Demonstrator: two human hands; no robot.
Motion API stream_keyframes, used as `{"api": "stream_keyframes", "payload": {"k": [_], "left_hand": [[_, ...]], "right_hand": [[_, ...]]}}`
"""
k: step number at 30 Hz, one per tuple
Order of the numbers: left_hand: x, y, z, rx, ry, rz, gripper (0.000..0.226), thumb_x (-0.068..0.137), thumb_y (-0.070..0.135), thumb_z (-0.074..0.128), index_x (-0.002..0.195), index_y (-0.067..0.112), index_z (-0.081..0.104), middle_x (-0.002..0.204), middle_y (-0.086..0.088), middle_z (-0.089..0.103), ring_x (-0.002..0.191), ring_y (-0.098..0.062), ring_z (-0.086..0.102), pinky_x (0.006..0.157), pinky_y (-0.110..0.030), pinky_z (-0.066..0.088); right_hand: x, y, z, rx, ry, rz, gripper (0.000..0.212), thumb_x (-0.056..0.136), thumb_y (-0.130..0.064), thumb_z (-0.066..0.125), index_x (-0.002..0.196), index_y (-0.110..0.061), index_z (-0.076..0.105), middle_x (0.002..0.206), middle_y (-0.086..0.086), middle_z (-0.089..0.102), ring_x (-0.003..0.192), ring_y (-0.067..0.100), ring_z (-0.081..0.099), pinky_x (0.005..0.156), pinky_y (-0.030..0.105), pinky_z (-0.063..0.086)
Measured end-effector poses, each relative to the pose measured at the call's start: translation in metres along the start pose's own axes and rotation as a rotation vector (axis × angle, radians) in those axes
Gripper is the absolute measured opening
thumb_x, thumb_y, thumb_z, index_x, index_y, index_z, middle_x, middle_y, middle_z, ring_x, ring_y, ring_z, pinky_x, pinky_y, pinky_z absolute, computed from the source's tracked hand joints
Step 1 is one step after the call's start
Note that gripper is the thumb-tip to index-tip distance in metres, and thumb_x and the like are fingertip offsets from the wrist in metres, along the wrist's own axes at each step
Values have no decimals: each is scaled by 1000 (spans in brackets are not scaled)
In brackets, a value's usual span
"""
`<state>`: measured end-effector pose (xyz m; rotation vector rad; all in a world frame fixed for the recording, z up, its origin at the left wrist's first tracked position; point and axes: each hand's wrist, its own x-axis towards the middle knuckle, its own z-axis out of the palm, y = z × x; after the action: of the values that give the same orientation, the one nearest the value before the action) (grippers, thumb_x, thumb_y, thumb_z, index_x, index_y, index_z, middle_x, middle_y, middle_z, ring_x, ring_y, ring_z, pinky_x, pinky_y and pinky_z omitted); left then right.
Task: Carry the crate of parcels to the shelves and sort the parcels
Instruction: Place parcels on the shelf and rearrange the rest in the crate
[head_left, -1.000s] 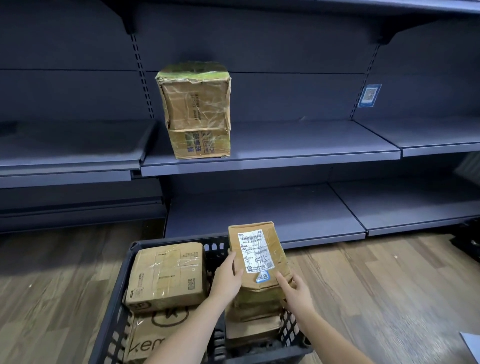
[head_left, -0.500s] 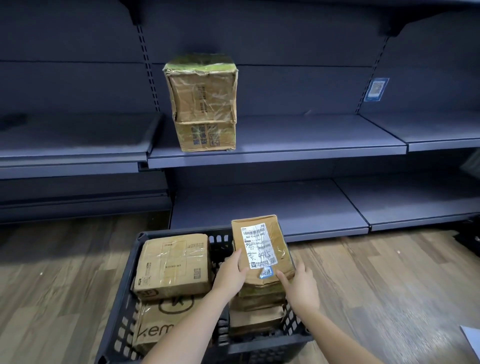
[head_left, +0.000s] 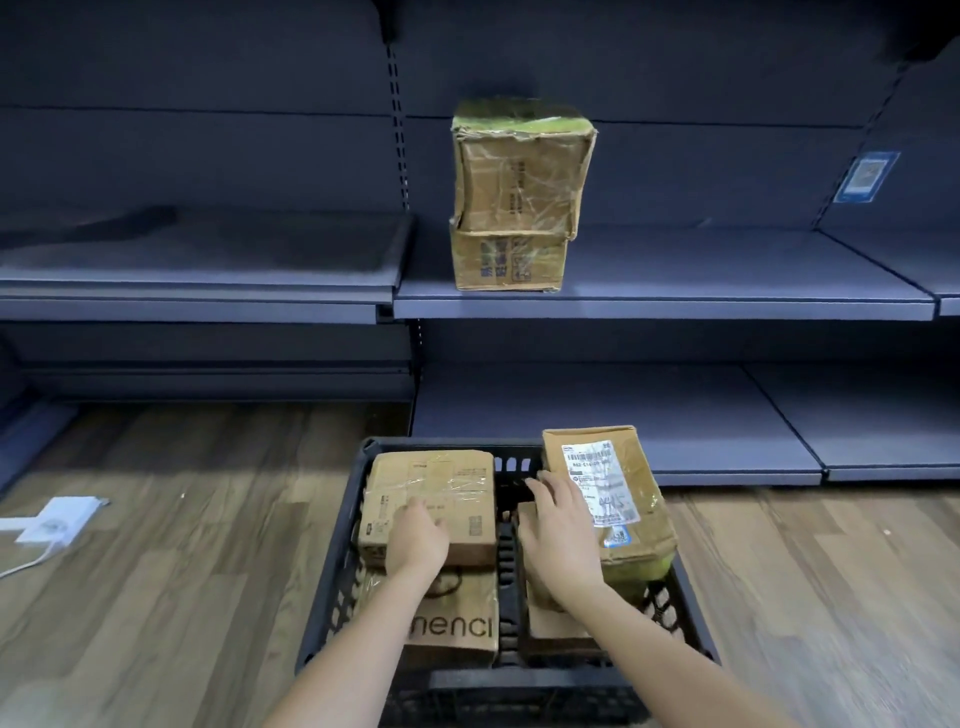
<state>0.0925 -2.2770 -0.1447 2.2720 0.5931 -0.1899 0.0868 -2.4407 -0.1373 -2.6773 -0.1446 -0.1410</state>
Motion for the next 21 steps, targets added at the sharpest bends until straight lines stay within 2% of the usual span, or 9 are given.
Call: {"api": "stream_keyframes", "payload": {"k": [4,9,13,18,21], "left_hand": [[22,-32,-19,30,56,-48,38,93,14,51,130,6,50,124,-15,59,109,-32,59,88,-38,51],[44,-53,-22,81,-4,-119,40,94,24,52,129,5,48,129,-16,52,117,-33,53,93,-38,46],[57,-58,-13,60,-75,-197,49,93,29,53,134,4,42,135,-16,47,122,-35,49,98,-40,44],[64,-62,-8,36,-81,-212,63,89,26,60,141,2,33,138,-16,46,124,-33,49,101,-40,45],[63,-61,-11,-10,-52,-244,58,86,26,63,135,4,41,134,-15,48,123,-33,49,102,-43,44]], "right_hand": [[5,-20,30,152,-157,67,48,97,-23,45,144,-13,37,154,3,30,143,18,26,115,27,24],[21,-25,60,306,-307,274,50,96,-23,51,142,-11,36,147,7,39,129,21,47,104,30,41],[32,-22,75,523,-414,519,64,96,-26,52,148,-6,22,146,12,45,132,27,46,105,36,41],[33,-18,87,610,-477,544,44,98,-20,49,140,-12,38,139,8,52,128,24,50,102,35,41],[30,-18,88,633,-467,541,40,97,-17,49,136,-12,42,136,7,55,125,24,52,100,33,43]]}}
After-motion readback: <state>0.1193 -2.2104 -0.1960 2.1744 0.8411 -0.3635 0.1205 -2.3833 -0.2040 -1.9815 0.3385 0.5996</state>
